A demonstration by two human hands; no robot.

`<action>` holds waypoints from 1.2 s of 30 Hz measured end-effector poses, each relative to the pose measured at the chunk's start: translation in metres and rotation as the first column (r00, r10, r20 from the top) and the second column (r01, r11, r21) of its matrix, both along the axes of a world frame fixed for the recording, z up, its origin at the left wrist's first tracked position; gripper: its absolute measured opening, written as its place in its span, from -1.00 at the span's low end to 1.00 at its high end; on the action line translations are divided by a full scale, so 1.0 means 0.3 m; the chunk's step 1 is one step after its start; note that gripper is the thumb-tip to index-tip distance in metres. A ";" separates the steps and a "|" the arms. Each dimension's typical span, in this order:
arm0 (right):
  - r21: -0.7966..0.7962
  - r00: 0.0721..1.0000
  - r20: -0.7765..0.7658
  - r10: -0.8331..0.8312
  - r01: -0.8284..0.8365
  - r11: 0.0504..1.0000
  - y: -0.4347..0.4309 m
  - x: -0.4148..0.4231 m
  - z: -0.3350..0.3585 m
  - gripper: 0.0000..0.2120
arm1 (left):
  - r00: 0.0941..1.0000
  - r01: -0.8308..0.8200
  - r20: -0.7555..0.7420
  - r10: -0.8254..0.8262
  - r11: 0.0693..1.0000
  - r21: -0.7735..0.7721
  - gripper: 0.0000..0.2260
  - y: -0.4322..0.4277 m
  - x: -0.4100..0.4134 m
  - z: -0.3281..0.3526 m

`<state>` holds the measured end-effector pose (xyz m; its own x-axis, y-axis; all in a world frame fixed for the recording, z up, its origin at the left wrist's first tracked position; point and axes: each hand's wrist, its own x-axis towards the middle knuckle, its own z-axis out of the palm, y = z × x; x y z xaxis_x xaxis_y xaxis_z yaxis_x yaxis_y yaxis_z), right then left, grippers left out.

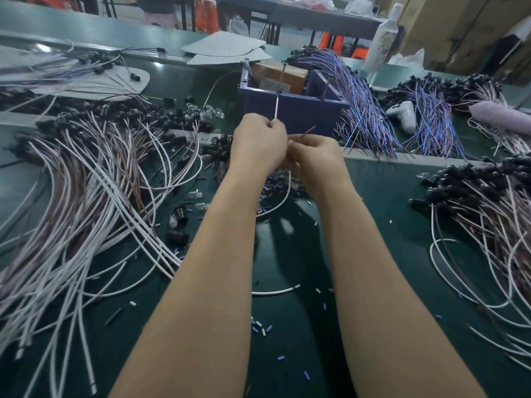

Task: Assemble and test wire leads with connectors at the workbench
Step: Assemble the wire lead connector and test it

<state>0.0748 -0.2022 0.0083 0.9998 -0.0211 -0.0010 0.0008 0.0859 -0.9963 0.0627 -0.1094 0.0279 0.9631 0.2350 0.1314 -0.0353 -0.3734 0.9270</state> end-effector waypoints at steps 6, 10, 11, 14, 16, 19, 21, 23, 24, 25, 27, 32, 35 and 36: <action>-0.337 0.998 0.020 -0.067 0.070 0.939 -0.050 0.003 0.000 -0.78 | 1.000 -0.017 0.020 0.016 0.999 0.045 -0.71 -0.003 0.012 -0.013; -0.226 0.993 0.022 -0.116 0.118 0.967 -0.070 0.019 0.010 -0.71 | 0.998 -0.020 0.066 0.018 0.999 0.025 -0.73 -0.004 0.018 -0.020; -0.231 0.988 0.054 -0.146 0.154 0.961 -0.071 0.022 0.010 -0.71 | 0.997 -0.018 0.071 0.017 1.000 0.008 -0.73 -0.002 0.020 -0.021; -0.205 0.954 0.161 -0.254 0.284 0.937 -0.075 0.024 0.006 -0.84 | 0.998 0.000 0.057 0.004 0.998 -0.063 -0.76 0.008 0.028 -0.021; -0.174 0.931 0.201 -0.304 0.339 0.925 -0.081 0.026 0.003 -0.91 | 0.999 0.013 0.037 -0.010 0.995 -0.101 -0.75 0.012 0.033 -0.022; -0.152 0.909 0.244 -0.337 0.379 0.913 -0.086 0.028 0.004 -0.93 | 0.999 0.042 0.023 -0.038 0.987 -0.156 -0.74 0.014 0.035 -0.022; -0.139 0.893 0.271 -0.361 0.407 0.903 -0.085 0.029 0.007 -0.91 | 0.998 0.066 0.020 -0.063 0.985 -0.162 -0.75 0.016 0.035 -0.021; -0.148 0.880 0.299 -0.369 0.424 0.893 -0.082 0.029 0.008 -0.91 | 0.996 0.088 0.018 -0.087 0.984 -0.155 -0.76 0.016 0.038 -0.020; -0.163 0.879 0.310 -0.363 0.425 0.890 -0.079 0.029 0.007 -0.91 | 0.995 0.098 0.017 -0.096 0.983 -0.153 -0.78 0.015 0.038 -0.020; -0.180 0.880 0.316 -0.354 0.422 0.889 -0.076 0.029 0.005 -0.90 | 0.994 0.107 0.016 -0.106 0.982 -0.153 -0.80 0.014 0.038 -0.019; -0.193 0.886 0.314 -0.341 0.411 0.891 -0.076 0.029 0.001 -0.88 | 0.993 0.122 0.016 -0.121 0.981 -0.153 -0.81 0.011 0.038 -0.021; -0.143 0.908 0.276 -0.316 0.364 0.920 -0.086 0.040 0.009 -0.72 | 0.991 0.131 0.013 -0.131 0.979 -0.157 -0.82 0.018 0.042 -0.027; -0.159 0.921 0.273 -0.278 0.328 0.931 -0.080 0.039 0.010 -0.69 | 0.989 0.145 0.009 -0.146 0.978 -0.148 -0.80 0.020 0.044 -0.033; -0.166 0.924 0.270 -0.272 0.323 0.932 -0.079 0.038 0.009 -0.69 | 0.988 0.152 0.006 -0.153 0.978 -0.146 -0.80 0.019 0.044 -0.034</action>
